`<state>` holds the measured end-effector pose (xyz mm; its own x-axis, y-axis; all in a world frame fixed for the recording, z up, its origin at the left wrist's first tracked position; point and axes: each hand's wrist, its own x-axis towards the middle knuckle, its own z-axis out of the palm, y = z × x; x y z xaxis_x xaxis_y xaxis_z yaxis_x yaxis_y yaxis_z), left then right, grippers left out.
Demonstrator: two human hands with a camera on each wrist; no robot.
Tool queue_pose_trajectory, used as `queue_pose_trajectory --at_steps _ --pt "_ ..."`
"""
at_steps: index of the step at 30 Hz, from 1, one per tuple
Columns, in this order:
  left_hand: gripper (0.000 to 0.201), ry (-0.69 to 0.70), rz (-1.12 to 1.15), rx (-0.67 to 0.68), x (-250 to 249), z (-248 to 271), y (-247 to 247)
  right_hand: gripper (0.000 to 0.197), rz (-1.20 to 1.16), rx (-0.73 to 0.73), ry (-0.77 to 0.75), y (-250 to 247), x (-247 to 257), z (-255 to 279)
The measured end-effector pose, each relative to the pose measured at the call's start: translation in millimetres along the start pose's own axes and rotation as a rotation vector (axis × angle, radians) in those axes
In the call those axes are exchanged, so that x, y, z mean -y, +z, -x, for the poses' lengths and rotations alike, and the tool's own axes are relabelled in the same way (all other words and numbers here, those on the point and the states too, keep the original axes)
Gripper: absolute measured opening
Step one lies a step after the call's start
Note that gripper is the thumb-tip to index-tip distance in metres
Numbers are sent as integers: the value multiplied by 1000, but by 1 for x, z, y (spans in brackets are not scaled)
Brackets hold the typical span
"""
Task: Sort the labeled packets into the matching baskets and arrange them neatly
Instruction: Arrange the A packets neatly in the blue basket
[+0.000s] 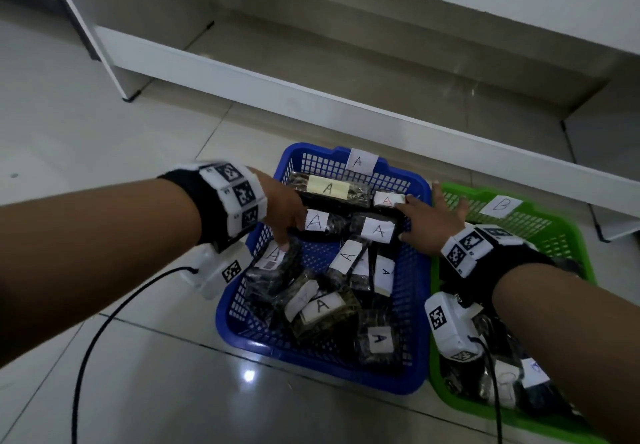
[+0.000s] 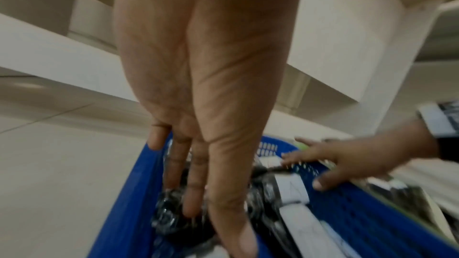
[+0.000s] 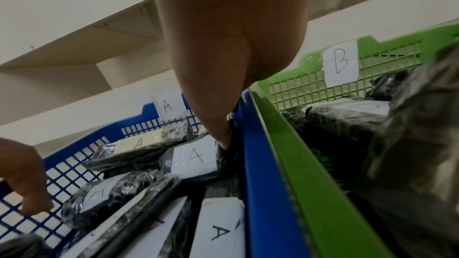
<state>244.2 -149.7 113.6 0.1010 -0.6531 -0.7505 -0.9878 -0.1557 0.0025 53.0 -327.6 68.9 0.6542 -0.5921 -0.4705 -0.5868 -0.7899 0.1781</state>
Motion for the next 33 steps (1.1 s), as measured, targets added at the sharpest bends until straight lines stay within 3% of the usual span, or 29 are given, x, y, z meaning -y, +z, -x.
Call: queue_pose_trajectory --at_steps 2,5,12,14,17,21,25,27,29,31,33 --pt "73 -14 -118 73 -10 -4 10 71 0 -21 4 -1 2 3" --pt "74 -24 -174 77 -16 -10 14 70 -59 -117 10 -7 1 5" --pt "66 3 66 16 -8 -11 2 35 -125 -440 -71 -11 8 17" --pt "58 13 178 -20 -1 -11 -5 24 -292 -478 -140 -17 16 23" --pt "44 52 479 -97 4 -6 -22 25 -707 -379 -166 -32 32 30" --pt "48 111 849 -380 -12 -4 -36 46 -1120 -49 -161 -42 46 34" --pt "37 125 1044 -534 -40 -16 -20 47 -1252 -77 -76 -37 33 27" --pt "42 79 1009 -485 -52 -26 -6 39 -1225 -131 -15 -35 19 26" --pt "59 -9 806 -292 -64 -33 7 32 -1174 -197 38 -34 5 27" --pt "60 -64 654 -141 -75 -39 17 27 -1143 -237 91 -30 -9 29" --pt "59 -96 635 -101 -83 -43 24 25 -1142 -242 141 -26 -19 31"
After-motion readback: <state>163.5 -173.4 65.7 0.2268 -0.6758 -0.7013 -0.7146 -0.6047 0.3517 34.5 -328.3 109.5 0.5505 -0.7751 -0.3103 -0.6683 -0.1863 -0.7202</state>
